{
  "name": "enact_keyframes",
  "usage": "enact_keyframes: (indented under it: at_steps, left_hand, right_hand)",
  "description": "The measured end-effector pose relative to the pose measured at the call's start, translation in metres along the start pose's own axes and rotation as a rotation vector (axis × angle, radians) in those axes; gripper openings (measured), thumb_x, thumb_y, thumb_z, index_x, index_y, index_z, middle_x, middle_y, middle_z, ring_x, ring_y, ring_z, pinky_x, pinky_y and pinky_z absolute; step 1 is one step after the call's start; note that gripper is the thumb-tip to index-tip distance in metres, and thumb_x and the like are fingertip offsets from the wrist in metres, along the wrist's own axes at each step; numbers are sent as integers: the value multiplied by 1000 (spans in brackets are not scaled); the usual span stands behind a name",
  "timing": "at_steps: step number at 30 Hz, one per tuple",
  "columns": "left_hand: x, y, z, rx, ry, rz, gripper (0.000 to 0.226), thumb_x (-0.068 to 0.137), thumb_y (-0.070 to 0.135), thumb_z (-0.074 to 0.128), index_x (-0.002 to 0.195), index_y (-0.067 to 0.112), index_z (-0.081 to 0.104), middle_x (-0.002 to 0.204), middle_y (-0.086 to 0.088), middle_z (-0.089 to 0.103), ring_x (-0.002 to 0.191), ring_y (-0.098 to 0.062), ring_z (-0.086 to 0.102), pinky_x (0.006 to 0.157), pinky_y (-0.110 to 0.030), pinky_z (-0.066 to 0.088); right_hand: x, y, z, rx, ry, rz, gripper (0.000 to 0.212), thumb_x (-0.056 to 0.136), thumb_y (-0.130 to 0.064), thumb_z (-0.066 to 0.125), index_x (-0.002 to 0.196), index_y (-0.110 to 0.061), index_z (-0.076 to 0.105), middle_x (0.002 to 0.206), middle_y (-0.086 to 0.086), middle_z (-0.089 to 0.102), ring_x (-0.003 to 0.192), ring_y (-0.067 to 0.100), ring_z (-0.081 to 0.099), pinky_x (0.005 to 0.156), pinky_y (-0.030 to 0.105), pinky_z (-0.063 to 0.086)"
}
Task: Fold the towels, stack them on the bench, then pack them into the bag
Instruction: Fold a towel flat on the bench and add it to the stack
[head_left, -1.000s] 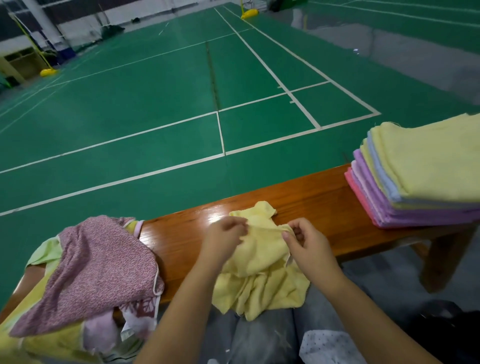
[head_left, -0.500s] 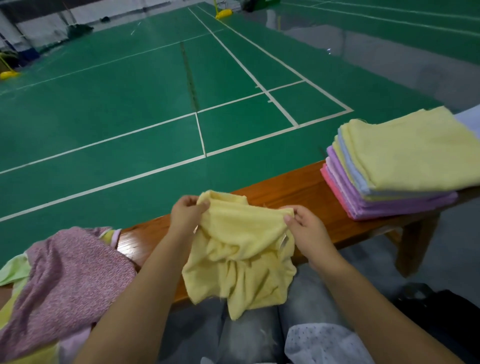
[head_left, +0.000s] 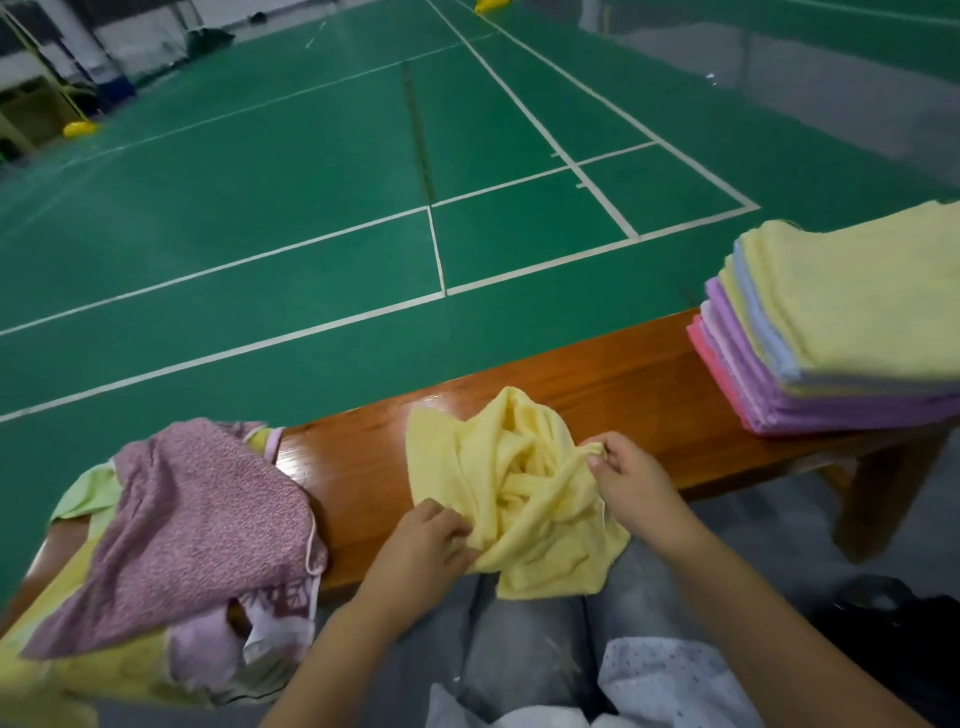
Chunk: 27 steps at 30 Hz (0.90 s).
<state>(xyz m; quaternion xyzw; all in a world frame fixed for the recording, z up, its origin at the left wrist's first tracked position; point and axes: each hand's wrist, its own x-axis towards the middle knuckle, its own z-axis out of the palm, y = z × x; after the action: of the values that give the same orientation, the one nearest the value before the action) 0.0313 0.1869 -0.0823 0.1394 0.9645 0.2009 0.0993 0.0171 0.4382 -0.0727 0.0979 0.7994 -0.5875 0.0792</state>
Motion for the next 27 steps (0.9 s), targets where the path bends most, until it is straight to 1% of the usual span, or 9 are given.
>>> enact_keyframes:
  at_steps: [3,5,9,13,15,18,22,25,27]
  left_hand:
    - [9,9,-21,-16,-9,-78,30,90,47,57,96,22,71,93,11,61,84,-5,57,75,-21,46]
    - [22,16,-33,-81,90,-198,39,93,47,52,85,14,70,78,-1,66,70,-11,59,64,-28,47]
    - [60,27,-42,-152,224,-381,25,98,35,48,94,14,62,75,7,59,65,-5,51,52,-20,37]
    - [93,28,-35,-94,25,-458,26,95,40,53,87,15,58,79,1,59,69,-13,53,60,-24,42]
    - [100,25,-33,-132,-20,-500,20,93,34,58,89,14,60,83,0,60,75,-15,55,60,-23,45]
    - [100,17,-43,-488,116,-552,11,92,20,61,85,12,62,89,-5,61,78,-16,57,62,-25,50]
    - [93,0,-75,-887,272,-594,7,92,14,62,87,9,60,87,-9,59,80,-23,59,76,-38,55]
    - [90,-11,-111,-1011,401,-553,13,91,7,59,79,9,55,71,-7,50,59,-17,47,57,-33,44]
    - [89,-11,-138,-1015,513,-499,18,90,6,59,75,13,53,68,-4,47,57,-14,44,51,-26,38]
  right_hand:
    - [-1,3,0,-11,7,11,15,99,-19,43,103,-22,57,100,-5,62,95,12,58,80,33,49]
    - [0,3,0,-4,15,8,15,99,-19,44,103,-23,58,101,-5,62,95,12,58,81,33,50]
    - [-2,5,-1,-16,7,6,15,98,-20,45,104,-23,59,101,-5,64,96,12,60,84,38,52]
    - [-4,6,-5,-17,-24,-30,14,98,-22,47,104,-26,59,101,-8,64,96,10,60,84,38,53]
    - [-6,8,-8,-8,-54,-45,14,98,-23,47,103,-28,59,102,-8,64,97,10,60,84,37,53]
    - [-5,10,-17,-43,4,-76,15,97,-21,48,103,-26,61,107,-7,58,102,10,55,86,31,48]
    - [3,2,-36,-109,195,-97,17,96,-15,49,105,-19,63,108,-1,52,103,16,52,86,30,41]
    - [12,-20,-49,-139,247,-112,20,96,-18,49,111,-16,62,114,2,56,107,21,52,92,35,43]
    - [22,-46,-58,-145,269,-148,22,97,-19,48,114,-15,61,114,1,59,106,20,53,90,34,43]
